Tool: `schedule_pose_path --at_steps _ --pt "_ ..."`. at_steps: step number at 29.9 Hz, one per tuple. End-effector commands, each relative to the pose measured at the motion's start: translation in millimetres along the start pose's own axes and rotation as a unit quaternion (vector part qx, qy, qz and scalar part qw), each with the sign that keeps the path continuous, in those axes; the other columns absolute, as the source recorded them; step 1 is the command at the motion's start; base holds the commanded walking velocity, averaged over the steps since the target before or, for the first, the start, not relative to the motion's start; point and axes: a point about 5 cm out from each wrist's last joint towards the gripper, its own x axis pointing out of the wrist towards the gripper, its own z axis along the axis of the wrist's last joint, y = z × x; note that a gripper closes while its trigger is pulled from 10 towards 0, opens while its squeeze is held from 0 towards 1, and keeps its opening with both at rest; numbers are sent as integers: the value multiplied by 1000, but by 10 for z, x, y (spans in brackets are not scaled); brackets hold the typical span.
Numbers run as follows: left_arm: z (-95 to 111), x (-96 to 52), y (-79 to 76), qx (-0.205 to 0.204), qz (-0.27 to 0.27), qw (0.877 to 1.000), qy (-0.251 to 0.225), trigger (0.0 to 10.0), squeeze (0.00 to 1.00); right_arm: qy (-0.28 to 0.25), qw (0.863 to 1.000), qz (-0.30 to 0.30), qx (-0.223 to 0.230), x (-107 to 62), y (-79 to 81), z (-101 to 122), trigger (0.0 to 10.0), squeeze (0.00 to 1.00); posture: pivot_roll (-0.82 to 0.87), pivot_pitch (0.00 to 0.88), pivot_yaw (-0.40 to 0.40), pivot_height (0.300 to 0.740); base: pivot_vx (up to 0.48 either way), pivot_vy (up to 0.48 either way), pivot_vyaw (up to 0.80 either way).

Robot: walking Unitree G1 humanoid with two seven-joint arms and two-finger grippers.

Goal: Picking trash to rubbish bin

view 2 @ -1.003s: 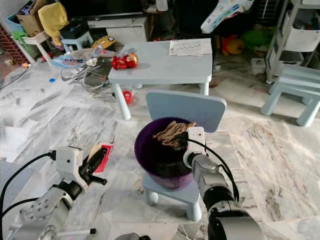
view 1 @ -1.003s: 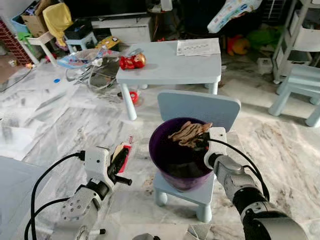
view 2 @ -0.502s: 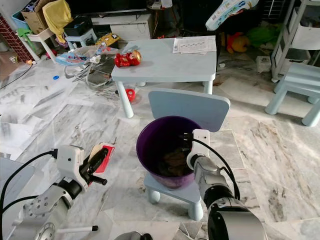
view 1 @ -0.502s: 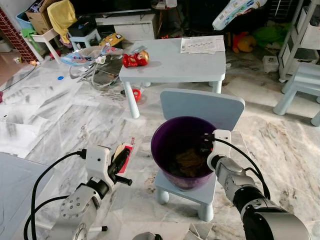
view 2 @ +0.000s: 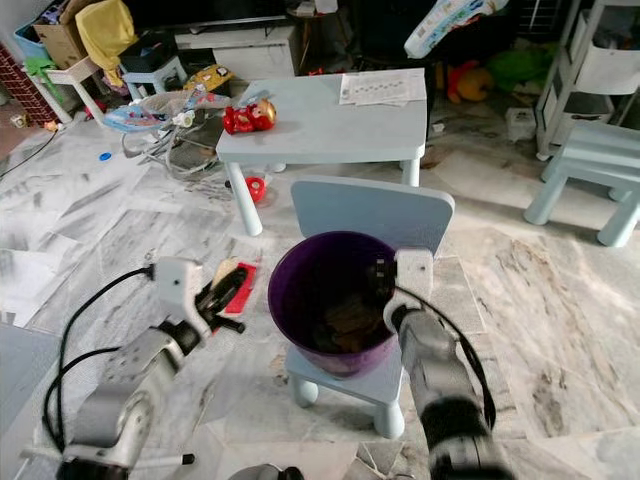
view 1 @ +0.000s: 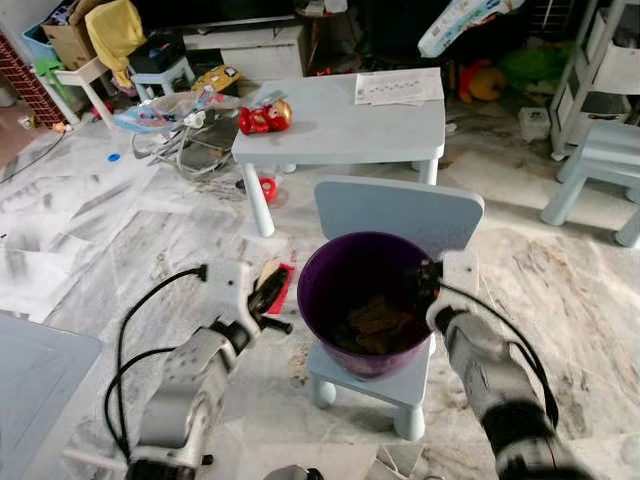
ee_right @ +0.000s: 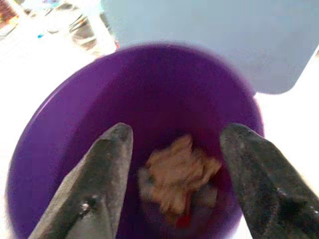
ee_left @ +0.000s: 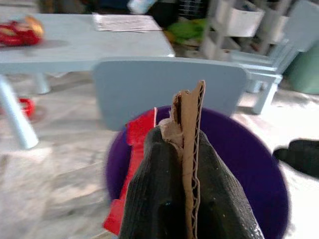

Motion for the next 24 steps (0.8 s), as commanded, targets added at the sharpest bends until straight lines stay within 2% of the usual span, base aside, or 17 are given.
schedule_pose_path --at_steps 1,2,3,4,5,6,8,9,12,13,16,18,19,20,21,24 --pt "-71 71 -24 -3 -16 1000 11 10000 0 2 998 63 -4 -162 191 117 10000 333 -161 123 142 740 0 0 0" --pt "-71 71 -24 -3 -16 1000 11 10000 0 2 998 63 -4 -162 191 117 10000 333 -161 123 142 740 0 0 0" --pt "-85 154 -85 -13 -32 999 9 10000 0 18 995 98 -3 -322 260 108 10000 0 -193 131 148 740 0 0 0" --pt "-85 154 -85 -13 -32 999 9 10000 0 18 995 98 -3 -322 260 108 10000 0 -193 131 148 740 0 0 0" --pt "-105 265 -169 -22 -46 999 9 10000 0 35 994 103 -23 -508 249 86 10000 0 -214 138 153 740 0 0 0" --pt "-113 303 -204 -27 -52 998 9 10000 0 39 994 98 -32 -569 230 77 10000 0 -221 138 155 740 0 0 0" --pt "-159 375 -279 -28 -65 997 15 10000 0 53 995 80 -20 -677 189 67 10000 0 -234 139 155 740 0 0 0" --pt "-216 433 -345 -33 -77 996 23 10000 0 61 994 91 -2 -773 220 87 10000 0 -251 143 156 740 0 0 0" --pt "-263 474 -384 -36 -81 996 30 10000 0 65 990 123 12 -858 295 112 10000 0 -260 144 157 740 0 0 0" --pt "-291 514 -406 -35 -79 996 34 10000 0 80 983 162 14 -949 373 109 10000 0 -270 146 158 740 0 0 0" --pt "-347 600 -435 -50 -70 995 44 10000 0 108 976 190 4 -1105 435 123 10000 0 -282 150 158 740 0 0 0" --pt "-380 628 -448 -47 -65 995 52 10000 0 115 974 193 -3 -1148 449 144 10000 0 -290 152 158 740 0 0 0" --pt "-387 639 -463 -43 -66 996 51 10000 63 118 971 206 4 -1185 482 159 10000 0 -301 155 158 740 0 0 0" --pt "-389 644 -470 -42 -65 996 47 10000 898 119 969 216 9 -1211 502 165 10000 0 -302 155 159 740 0 0 0" --pt "-395 647 -471 -42 -64 996 48 10000 1000 121 968 219 6 -1222 503 166 10000 0 -302 155 159 740 0 0 0" --pt "-401 654 -474 -42 -62 996 40 10000 1000 130 966 223 2 -1256 509 155 10000 0 -307 155 159 740 0 0 0"
